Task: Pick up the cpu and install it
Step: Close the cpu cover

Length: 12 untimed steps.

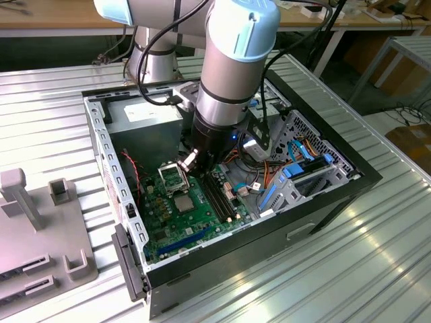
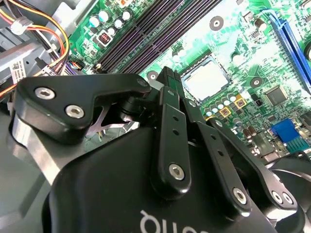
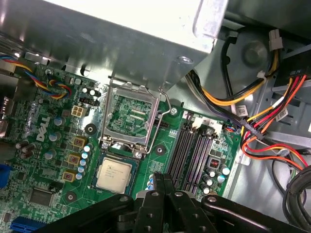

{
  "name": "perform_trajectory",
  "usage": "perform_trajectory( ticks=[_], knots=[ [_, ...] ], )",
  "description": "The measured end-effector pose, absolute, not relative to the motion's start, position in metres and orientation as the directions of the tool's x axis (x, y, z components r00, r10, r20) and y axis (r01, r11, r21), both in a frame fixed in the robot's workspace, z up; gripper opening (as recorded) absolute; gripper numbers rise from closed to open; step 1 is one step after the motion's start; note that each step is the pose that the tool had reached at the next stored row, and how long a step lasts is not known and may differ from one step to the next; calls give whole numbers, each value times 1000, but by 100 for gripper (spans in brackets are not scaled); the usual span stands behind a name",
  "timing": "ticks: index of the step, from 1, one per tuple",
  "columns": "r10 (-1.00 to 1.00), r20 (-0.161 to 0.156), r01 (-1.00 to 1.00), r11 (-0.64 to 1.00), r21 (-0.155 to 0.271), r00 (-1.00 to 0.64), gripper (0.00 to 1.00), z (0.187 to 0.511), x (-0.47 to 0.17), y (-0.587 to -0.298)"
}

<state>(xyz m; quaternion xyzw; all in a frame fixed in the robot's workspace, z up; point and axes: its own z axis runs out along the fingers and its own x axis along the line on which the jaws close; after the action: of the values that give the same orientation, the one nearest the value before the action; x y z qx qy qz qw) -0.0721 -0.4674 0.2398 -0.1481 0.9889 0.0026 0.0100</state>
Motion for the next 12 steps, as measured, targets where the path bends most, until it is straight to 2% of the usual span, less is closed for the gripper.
perform_trajectory(
  ticks=[12],
  knots=[
    [-349, -21, -349, 937, 2, -937, 11, 240, -71, -467]
  ],
)
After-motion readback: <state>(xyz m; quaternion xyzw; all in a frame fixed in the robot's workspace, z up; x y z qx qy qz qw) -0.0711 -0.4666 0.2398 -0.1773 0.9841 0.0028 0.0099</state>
